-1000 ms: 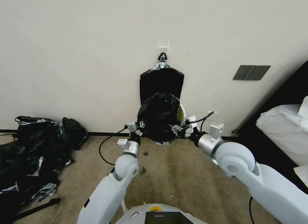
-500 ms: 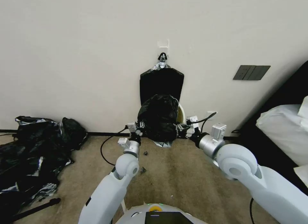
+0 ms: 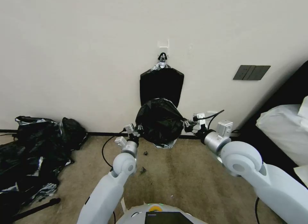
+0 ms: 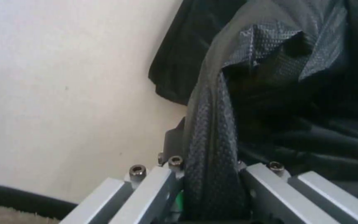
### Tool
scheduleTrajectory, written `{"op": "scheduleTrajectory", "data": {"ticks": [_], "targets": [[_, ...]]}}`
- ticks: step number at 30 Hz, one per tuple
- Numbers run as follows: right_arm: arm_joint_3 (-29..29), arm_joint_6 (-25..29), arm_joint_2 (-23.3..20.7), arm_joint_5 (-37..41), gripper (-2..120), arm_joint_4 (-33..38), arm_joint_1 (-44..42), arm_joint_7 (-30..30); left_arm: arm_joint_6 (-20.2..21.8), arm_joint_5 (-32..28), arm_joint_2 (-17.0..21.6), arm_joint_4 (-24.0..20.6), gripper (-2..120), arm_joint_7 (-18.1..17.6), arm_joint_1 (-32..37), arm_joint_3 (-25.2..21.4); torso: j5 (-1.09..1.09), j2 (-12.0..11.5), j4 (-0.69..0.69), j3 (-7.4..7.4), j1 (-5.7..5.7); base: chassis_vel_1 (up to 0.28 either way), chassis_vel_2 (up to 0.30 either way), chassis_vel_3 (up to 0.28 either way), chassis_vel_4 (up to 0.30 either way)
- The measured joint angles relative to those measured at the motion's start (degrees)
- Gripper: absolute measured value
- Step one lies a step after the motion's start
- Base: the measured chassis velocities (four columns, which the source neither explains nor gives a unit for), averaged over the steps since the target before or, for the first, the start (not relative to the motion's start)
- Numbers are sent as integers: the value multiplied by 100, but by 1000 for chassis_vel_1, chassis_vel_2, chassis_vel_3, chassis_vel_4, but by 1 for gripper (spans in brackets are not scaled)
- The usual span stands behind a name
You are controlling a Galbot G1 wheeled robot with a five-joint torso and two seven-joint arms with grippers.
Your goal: Place a trash bag onto the trash bin.
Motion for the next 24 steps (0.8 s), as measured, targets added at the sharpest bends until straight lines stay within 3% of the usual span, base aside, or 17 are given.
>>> {"op": "scheduleTrajectory", "data": {"ticks": [18, 24], "targets": [[399, 49, 49, 549, 0, -481, 46, -128, 254, -456, 88, 6, 0, 91, 58, -28, 0, 0, -1, 0, 0, 0, 0, 0, 0], [395, 2, 102, 601, 0, -789, 14, -495, 346, -730, 115, -110, 0, 204, 93, -45, 0, 0, -1, 0, 0, 0, 0, 0, 0]]}}
